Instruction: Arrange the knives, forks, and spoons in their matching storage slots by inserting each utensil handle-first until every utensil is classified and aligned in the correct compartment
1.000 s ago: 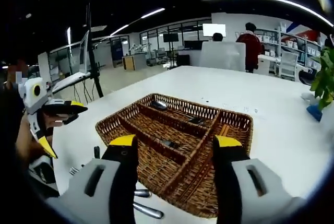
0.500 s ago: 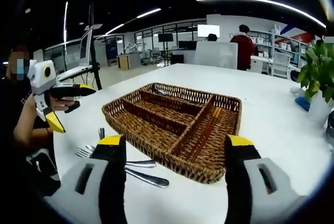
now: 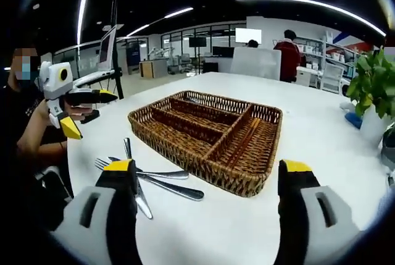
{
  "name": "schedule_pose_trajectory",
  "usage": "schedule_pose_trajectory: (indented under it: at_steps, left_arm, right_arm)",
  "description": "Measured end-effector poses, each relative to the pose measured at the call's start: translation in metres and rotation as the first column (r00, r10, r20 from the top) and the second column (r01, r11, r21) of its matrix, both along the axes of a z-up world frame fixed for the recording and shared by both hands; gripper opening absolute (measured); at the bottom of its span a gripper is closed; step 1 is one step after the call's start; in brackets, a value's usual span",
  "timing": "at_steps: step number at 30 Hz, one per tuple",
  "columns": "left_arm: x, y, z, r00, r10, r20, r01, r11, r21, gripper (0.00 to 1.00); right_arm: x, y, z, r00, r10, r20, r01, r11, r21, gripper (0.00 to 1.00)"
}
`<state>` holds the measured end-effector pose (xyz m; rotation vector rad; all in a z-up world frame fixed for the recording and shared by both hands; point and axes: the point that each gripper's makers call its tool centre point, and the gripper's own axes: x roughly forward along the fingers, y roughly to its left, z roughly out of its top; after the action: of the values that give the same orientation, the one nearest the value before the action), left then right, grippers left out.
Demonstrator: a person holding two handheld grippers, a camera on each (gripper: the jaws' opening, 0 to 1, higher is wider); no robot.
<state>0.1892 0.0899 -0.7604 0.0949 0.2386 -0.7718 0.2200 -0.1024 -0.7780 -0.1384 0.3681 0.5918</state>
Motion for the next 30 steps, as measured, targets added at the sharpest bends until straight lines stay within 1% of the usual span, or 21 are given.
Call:
schedule_pose_trajectory:
  at_steps: [6,13,21,27,30]
  left_arm:
    - [-0.008,0.002,-0.005,1.000,0.004,-0.010,-0.004,1.000,0.006,0.99]
    - [-0.015,0.006,-0.009,1.000,0.021,-0.012,-0.021,1.000,0.021,0.99]
    - [-0.023,0.010,-0.016,0.999,0.038,-0.017,-0.037,0.999,0.037,0.99]
    - [-0.032,0.013,-0.024,0.998,0.052,-0.037,-0.050,0.998,0.049,0.99]
    - [-0.036,0.016,-0.031,0.996,0.065,-0.059,-0.062,0.997,0.050,0.99]
  right_arm:
    - [-0.011,-0.003,0.002,1.000,0.004,0.006,-0.004,1.000,-0.028,1.00]
    - [-0.012,-0.005,-0.001,1.000,-0.003,0.001,0.003,1.000,-0.028,1.00]
    - [-0.011,-0.002,-0.004,1.000,0.005,0.006,-0.005,1.000,-0.021,1.00]
    - [-0.011,0.004,-0.006,1.000,0.019,0.004,-0.019,1.000,-0.022,0.99]
    - [-0.011,0.006,-0.006,1.000,0.023,0.006,-0.023,1.000,-0.017,0.98]
